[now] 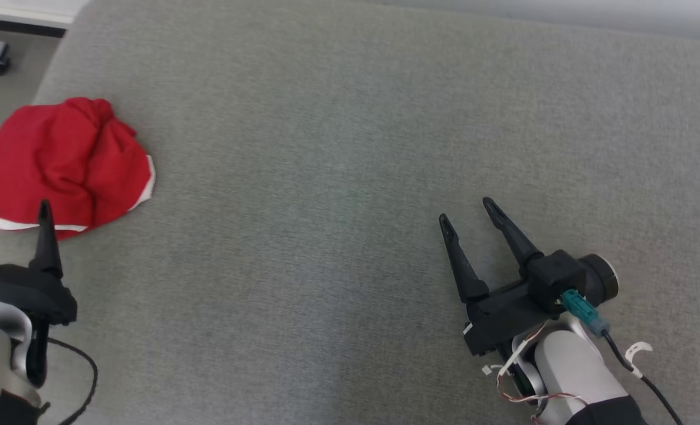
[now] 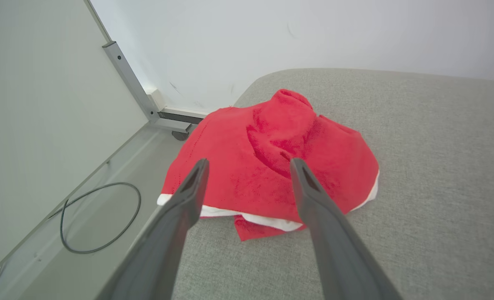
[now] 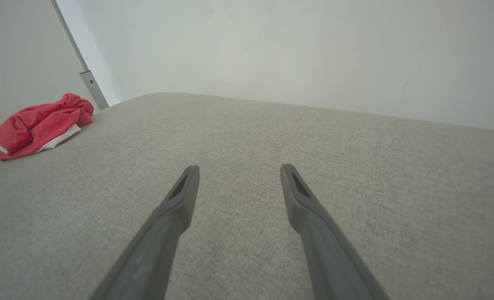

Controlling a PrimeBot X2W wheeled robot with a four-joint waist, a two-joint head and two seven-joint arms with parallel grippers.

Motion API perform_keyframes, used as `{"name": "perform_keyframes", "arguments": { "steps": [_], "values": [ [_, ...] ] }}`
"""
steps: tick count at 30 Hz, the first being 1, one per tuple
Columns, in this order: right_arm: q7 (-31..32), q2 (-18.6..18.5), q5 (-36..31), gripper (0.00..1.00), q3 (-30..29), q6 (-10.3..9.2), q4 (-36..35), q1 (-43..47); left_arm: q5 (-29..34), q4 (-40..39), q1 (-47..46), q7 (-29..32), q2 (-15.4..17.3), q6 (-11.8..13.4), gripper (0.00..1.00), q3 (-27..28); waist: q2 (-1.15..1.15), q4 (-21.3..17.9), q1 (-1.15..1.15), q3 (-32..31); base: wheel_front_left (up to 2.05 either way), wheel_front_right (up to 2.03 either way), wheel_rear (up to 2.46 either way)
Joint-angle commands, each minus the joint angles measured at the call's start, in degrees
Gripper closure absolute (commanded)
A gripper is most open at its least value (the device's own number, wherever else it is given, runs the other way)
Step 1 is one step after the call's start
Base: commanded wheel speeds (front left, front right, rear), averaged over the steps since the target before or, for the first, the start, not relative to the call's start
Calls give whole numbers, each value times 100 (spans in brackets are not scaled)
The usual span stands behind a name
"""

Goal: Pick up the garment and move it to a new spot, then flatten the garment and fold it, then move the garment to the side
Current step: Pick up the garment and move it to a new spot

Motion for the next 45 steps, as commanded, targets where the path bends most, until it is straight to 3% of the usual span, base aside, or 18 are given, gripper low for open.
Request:
{"name": "perform_keyframes", "arguments": {
  "steps": [1, 12, 13, 14, 23, 31, 45],
  "values": [
    [12, -58, -34, 0, 13, -17, -70, -96, -182, 197, -230, 64, 109, 6, 0, -75, -1, -377, -1, 422, 0, 0, 0],
    [108, -178, 47, 0, 16, -17, -381, -273, -749, 1511, -959, 638, 487, 87, 0, -308, -1, -758, -1, 798, 0, 0, 0],
    [108, -165, 50, 0, -20, -17, -387, -254, -757, 1586, -989, 617, 485, 108, 29, -309, -1, -776, -1, 790, 0, 0, 0],
    [107, -160, 41, 0, -52, -16, -392, -223, -732, 1662, -1005, 595, 480, 122, 100, -336, -1, -788, -1, 777, 0, 0, 0],
    [95, -132, 48, 0, -253, -17, -334, 14, -636, 1811, -1187, 170, 316, 99, 100, -482, -1, -767, -1, 476, 0, 0, 0],
    [33, 76, 124, 0, -454, -17, -205, 219, -534, 1319, -1255, 4, -62, 4, 100, -896, -1, -800, -1, -9, 0, 0, 0],
    [-6, 292, 150, 0, -874, -16, 8, 621, -1279, 0, -547, -40, -1323, 5, 100, -2264, -1, -1578, -1, -555, 0, 0, 0]
  ]
}}
